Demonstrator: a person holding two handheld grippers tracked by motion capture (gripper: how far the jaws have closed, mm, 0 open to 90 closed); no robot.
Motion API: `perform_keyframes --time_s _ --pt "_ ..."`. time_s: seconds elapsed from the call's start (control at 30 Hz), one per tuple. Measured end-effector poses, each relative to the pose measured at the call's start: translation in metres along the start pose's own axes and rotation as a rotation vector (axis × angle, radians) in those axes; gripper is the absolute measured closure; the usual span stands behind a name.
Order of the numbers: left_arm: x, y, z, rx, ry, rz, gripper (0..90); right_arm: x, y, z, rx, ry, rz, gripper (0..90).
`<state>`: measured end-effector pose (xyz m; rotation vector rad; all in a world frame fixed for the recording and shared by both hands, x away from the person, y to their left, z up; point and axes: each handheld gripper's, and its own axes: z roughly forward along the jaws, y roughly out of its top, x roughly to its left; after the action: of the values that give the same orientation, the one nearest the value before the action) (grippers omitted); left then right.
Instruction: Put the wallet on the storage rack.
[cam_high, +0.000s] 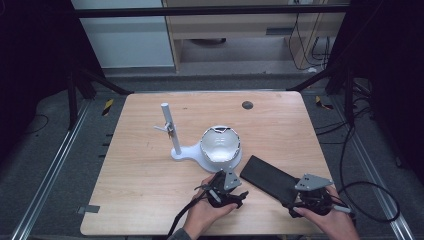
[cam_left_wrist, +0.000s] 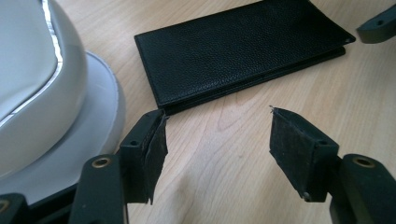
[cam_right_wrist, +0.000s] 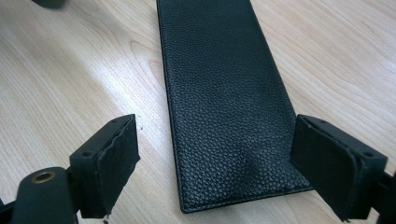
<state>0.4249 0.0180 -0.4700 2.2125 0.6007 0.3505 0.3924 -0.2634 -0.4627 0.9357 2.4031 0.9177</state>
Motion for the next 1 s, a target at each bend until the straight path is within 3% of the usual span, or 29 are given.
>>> perform_keyframes --time_s 0.1,0.27,0.53,0.8,1.0 --pt "-0.001 0.002 0.011 -0.007 0.015 0.004 35.4 0.0 -0.003 -0.004 -0.005 -0.002 -0.004 16.2" --pt "0.005 0.001 0.028 0.011 0.008 -0.046 26.0 0.0 -0.01 -0.008 0.011 -0.002 -0.008 13.2" --pt "0.012 -0.001 0.045 0.04 -0.004 -0.08 18.6 -0.003 -0.02 0.002 0.022 0.015 0.026 10.1" --pt "0.013 0.0 0.058 0.047 -0.014 -0.104 15.7 -0.003 -0.025 0.005 0.028 0.027 0.038 9.3" --pt "0.007 0.002 0.057 0.049 -0.059 -0.099 20.0 -0.005 -0.031 0.007 0.043 0.037 0.049 8.9"
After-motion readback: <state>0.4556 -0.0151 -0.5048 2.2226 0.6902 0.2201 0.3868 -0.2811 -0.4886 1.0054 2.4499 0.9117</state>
